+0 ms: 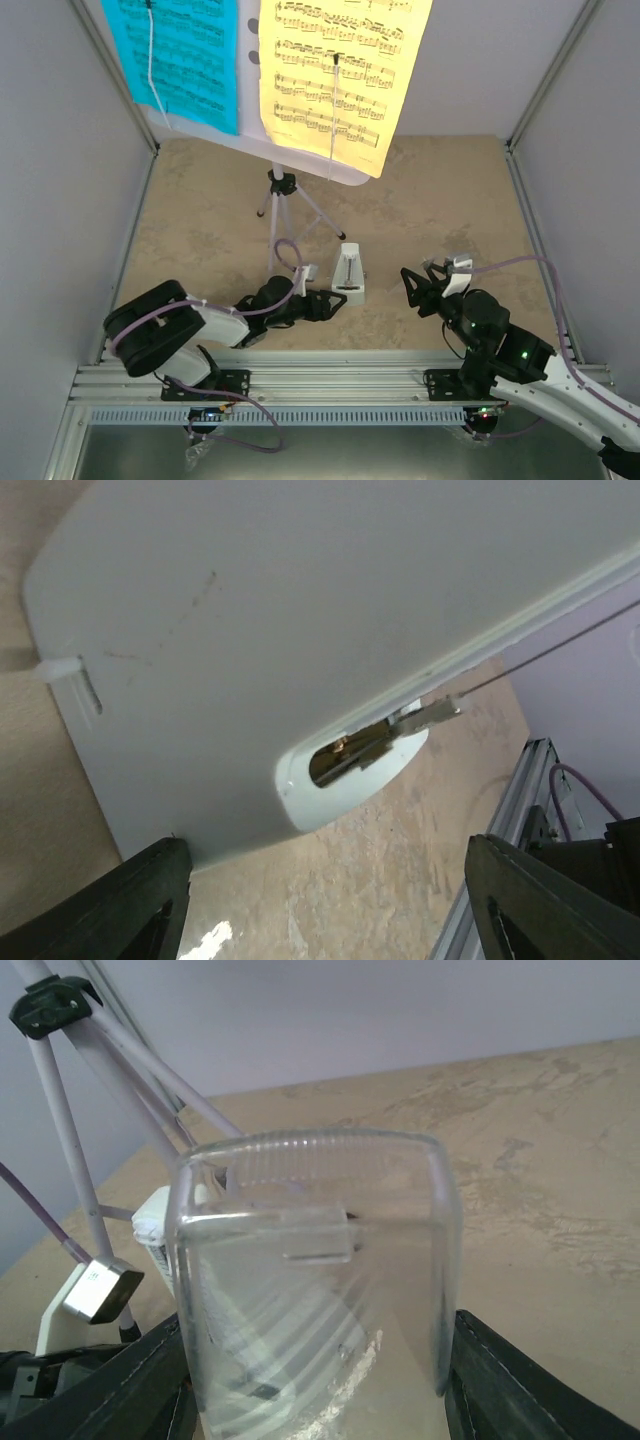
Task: Pack up the instrument practice props
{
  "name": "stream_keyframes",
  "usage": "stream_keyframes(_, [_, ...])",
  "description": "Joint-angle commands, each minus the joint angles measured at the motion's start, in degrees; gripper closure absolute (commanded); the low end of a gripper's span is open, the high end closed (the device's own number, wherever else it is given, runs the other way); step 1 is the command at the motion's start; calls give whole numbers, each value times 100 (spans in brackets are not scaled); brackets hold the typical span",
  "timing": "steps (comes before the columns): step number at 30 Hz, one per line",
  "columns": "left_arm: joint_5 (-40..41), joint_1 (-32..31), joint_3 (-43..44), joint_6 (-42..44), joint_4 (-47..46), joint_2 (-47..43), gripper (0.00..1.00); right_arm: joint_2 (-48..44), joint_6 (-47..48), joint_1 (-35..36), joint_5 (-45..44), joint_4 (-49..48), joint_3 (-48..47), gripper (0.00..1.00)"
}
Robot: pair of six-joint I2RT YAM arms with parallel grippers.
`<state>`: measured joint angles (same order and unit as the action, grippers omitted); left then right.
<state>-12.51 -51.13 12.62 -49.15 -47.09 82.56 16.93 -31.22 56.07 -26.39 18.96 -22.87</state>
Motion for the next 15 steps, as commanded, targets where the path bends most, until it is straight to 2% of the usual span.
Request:
stream_keyframes(1, [41,-276,434,291,-660,573,23,-47,-20,26,-169,-15,72,53])
stream_keyframes(6, [130,-856,1097,545,-603,1207,24,-135,108,26,-263,42,90,53])
stream_keyframes(9, [50,-968,1314,563,-720,1457,24,-128,235,29,-414,-15,97,53])
stream_keyframes(13, [267,-964,1119,601,-487,869,23,-35,585,26,-234,-494,237,52])
stream_keyframes(15, [208,-888,1278,862,411,156,20,121,799,27,-178,-827,369,52])
